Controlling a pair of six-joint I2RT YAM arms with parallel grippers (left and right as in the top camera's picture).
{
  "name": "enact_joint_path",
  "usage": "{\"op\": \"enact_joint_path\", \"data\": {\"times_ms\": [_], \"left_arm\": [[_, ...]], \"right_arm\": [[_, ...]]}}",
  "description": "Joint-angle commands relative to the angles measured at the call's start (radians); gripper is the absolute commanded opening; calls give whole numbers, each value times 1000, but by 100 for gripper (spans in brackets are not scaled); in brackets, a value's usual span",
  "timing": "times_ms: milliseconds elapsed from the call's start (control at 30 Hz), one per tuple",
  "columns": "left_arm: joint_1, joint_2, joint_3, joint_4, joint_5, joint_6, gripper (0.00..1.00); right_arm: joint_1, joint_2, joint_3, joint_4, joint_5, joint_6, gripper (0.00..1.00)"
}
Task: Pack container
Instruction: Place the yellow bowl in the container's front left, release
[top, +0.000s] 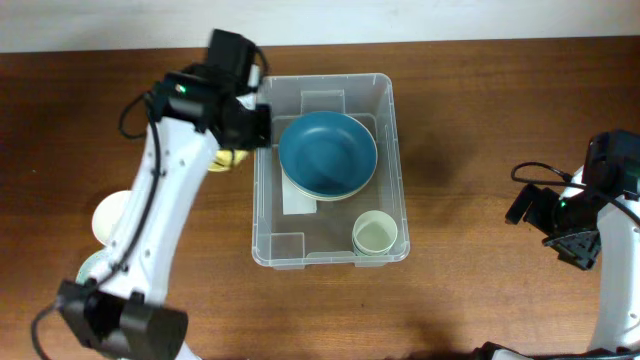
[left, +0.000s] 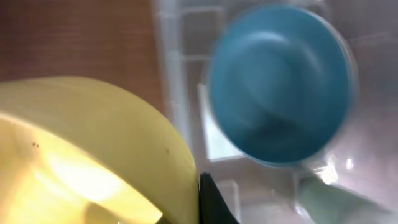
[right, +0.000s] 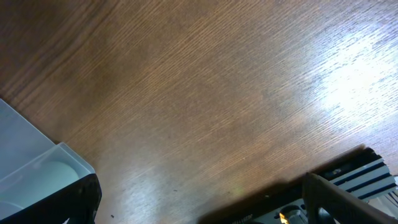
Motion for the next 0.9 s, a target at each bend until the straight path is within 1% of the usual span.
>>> {"op": "enact_joint_path", "data": {"times_ms": [0,133,233,300,400,533,600,633,733,833,867], "left_arm": [[-129,-14,11,-56,10,19,1],[-244,-14,3,-106,10,3,1],[-301,-14,-49,-104,10,-13,1],[-331,-14,-138,-74,11,-63,1],[-338,-14,-252,-13,11,-98,1],[-338,-14,-424,122,14,-99,1],[-338,-14,-472,159,14,-98,1],[-338,-14,-496,179,14,-98,2],[-338,-14,-541,218,14,-98,15],[-338,-14,-541,219,14,-98,21],[-338,-14,-541,219,14,-98,27]], "right_arm": [[-6,-14,-5,0,5,-7,99],[-6,-14,-5,0,5,-7,99],[-6,-14,-5,0,5,-7,99],[-6,-14,-5,0,5,-7,99],[-6,-14,-5,-1,5,-7,99],[-6,-14,-5,-1,5,-7,99],[-6,-14,-5,-1,5,-7,99],[-6,-14,-5,-1,5,-7,99],[-6,-14,-5,-1,5,-7,99],[-6,-14,-5,-2,5,-7,99],[-6,-14,-5,-2,5,-7,99]]}}
